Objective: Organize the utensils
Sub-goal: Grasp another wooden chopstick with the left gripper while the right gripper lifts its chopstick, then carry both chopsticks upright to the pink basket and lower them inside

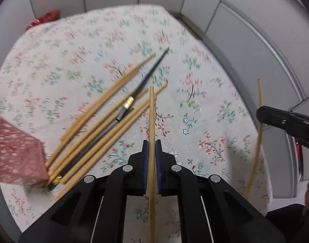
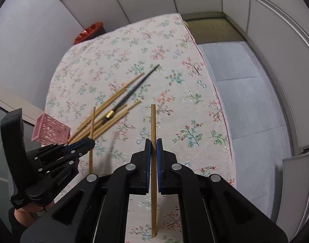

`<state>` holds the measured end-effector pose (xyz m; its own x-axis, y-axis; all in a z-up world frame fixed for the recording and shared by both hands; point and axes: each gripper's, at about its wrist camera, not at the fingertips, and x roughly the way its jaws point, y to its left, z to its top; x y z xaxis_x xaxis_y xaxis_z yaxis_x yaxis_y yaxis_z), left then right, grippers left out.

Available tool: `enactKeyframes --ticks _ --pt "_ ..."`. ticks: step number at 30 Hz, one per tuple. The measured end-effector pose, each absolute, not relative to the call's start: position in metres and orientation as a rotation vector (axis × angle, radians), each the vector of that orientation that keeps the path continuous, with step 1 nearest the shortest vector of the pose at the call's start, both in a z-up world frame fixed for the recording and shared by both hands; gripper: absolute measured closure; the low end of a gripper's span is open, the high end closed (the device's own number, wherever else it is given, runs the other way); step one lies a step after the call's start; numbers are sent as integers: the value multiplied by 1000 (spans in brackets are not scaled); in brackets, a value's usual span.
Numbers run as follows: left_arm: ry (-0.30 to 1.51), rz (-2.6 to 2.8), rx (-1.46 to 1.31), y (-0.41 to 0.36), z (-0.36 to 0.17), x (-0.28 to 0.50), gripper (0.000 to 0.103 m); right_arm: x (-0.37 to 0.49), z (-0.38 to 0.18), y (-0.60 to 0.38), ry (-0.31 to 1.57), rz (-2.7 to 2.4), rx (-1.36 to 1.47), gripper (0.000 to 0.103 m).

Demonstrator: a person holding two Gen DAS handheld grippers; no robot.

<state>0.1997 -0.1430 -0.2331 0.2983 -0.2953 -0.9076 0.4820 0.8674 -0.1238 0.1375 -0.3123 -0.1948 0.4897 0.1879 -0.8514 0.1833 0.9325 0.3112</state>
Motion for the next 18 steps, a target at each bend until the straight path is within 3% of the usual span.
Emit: enactKeyframes --ticks 10,18 --pt "917 -431 58 -70 -162 187 97 120 -123 -277 830 49 372 99" --pt "622 -310 -30 -10 -80 151 97 117 -64 -246 632 100 386 99"
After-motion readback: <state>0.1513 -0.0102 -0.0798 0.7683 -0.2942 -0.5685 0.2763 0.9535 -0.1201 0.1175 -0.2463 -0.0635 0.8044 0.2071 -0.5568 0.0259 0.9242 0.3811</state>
